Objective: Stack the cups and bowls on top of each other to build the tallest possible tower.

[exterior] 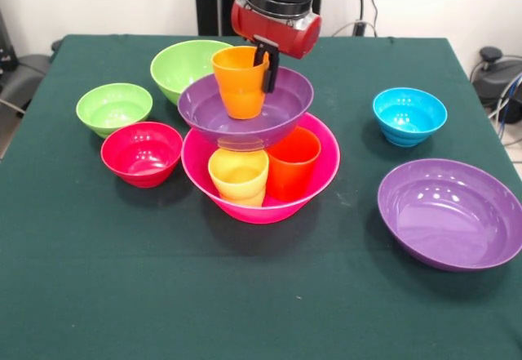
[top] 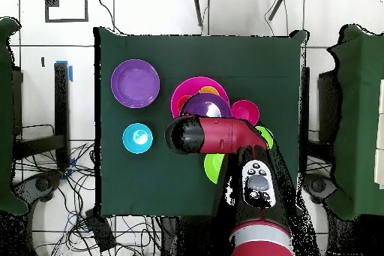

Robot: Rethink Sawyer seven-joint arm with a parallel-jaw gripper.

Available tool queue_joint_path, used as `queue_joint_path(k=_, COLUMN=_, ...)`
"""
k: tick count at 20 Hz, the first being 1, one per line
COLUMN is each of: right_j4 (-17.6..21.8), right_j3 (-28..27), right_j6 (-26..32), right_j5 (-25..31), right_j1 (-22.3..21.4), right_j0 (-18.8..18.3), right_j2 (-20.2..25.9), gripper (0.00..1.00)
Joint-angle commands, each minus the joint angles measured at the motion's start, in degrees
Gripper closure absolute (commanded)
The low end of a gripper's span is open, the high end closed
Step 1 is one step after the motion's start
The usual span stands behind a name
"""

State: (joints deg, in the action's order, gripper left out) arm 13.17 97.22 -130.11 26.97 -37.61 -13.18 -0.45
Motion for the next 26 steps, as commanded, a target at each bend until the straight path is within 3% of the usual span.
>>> queue_joint_path(k=1, right_j4=-2.4, right_j3=-4.6, right_j6=-5.4, right_j5=2.7, right_j1=1.2, right_j0=2.2, right_j2=1.9, gripper=1.00)
queue_joint_path(k=12, right_j4=-4.1, right_j3=-11.7, right_j6=-4.8, right_j5=7.9, right_j1=3.0, right_j0=3.6, right_j2=1.0, gripper=1.00)
queue_joint_path(k=26, right_j4=-5.9, right_j3=-16.2, right_j6=-4.6, right_j5=7.4, right_j1=5.7, right_j0=5.0, right_j2=-0.4, gripper=1.00)
